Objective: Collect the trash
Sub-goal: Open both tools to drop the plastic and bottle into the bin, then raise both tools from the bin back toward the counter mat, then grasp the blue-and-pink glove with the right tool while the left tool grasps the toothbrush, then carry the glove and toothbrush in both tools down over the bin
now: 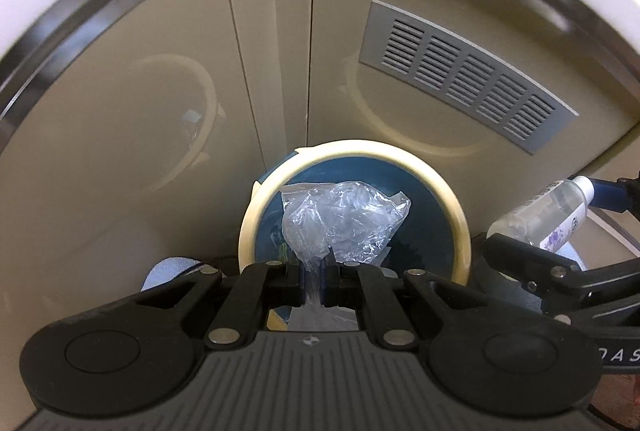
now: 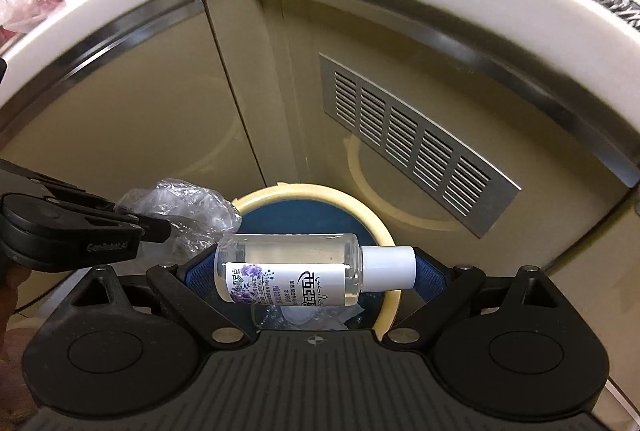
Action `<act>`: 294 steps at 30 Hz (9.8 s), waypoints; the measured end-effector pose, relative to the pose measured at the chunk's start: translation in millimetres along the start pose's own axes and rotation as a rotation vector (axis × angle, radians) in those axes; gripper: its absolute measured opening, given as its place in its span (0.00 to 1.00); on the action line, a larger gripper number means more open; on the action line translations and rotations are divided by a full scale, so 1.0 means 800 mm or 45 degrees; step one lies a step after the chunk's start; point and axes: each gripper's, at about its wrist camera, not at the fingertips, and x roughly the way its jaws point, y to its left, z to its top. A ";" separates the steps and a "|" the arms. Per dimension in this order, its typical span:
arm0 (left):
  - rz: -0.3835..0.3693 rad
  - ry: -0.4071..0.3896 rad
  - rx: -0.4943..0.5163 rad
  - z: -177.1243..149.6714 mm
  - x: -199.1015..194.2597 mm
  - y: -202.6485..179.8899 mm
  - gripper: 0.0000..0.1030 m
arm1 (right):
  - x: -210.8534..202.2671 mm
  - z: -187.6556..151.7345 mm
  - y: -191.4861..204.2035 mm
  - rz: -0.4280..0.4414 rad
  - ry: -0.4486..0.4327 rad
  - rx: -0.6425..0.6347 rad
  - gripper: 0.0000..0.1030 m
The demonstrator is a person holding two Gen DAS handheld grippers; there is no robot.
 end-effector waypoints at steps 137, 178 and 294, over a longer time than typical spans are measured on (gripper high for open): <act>0.116 -0.178 0.081 -0.036 -0.064 -0.019 1.00 | -0.037 -0.026 0.053 -0.110 -0.117 -0.094 1.00; 0.178 -0.692 0.003 0.215 -0.214 -0.032 1.00 | -0.187 0.157 -0.071 -0.331 -0.849 0.144 1.00; -0.238 -0.616 -0.080 0.146 -0.264 0.013 0.11 | -0.201 0.139 -0.069 -0.064 -0.815 0.156 0.31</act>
